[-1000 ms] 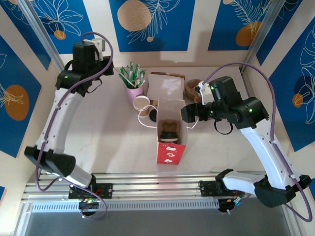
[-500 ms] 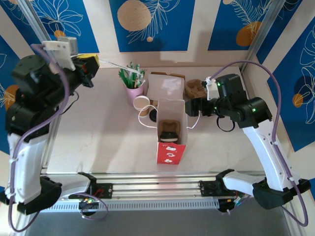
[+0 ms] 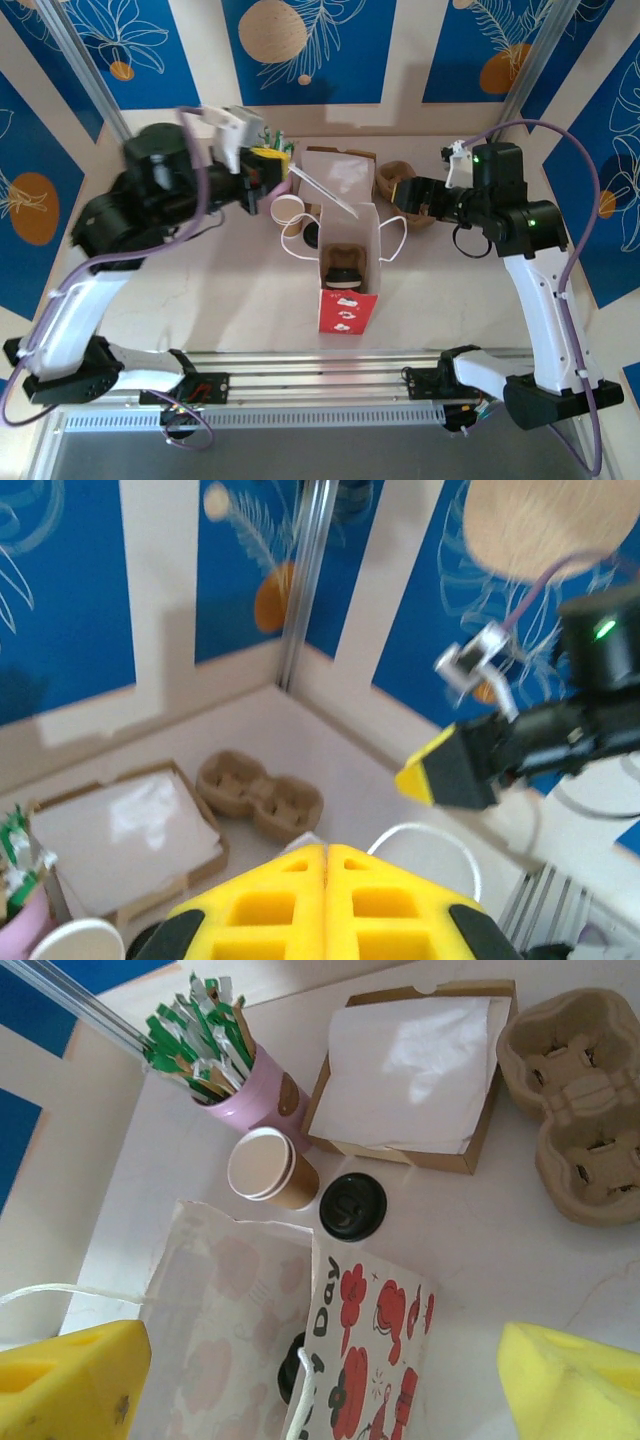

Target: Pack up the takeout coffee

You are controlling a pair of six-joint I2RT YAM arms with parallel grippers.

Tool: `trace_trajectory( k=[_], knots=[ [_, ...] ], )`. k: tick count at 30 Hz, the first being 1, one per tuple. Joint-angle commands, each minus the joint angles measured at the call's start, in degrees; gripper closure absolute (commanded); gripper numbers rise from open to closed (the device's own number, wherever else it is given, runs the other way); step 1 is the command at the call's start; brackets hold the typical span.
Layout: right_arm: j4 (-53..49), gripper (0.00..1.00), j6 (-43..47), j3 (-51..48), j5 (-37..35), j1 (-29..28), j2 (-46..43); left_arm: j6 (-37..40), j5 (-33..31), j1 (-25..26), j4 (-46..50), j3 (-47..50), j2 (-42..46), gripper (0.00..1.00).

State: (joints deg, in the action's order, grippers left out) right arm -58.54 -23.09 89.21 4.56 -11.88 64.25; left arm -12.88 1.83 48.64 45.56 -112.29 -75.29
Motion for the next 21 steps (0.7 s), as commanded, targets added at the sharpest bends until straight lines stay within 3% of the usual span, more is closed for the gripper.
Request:
trace_trajectory(
  k=[1, 14, 19, 21],
  knots=[
    [1.97, 0.10, -2.06, -0.50, 4.10, 0.78, -0.97, 2.49, -4.46, 2.76, 1.02, 1.78, -1.99, 1.00],
    [5.99, 0.11, -3.98, 0.14, 4.96, 1.60, 3.45, 3.92, -5.58, 5.63, -0.78, 8.27, -9.49, 1.00],
    [7.89, 0.11, -4.59, 1.57, 3.28, 1.60, 7.65, 4.24, -4.90, 6.03, -0.57, 9.11, -10.83, 0.90],
    [8.54, 0.11, -4.59, 2.61, 2.79, 1.53, 9.96, 4.35, -4.86, 6.03, -0.69, 9.02, -10.93, 0.76]
  ],
)
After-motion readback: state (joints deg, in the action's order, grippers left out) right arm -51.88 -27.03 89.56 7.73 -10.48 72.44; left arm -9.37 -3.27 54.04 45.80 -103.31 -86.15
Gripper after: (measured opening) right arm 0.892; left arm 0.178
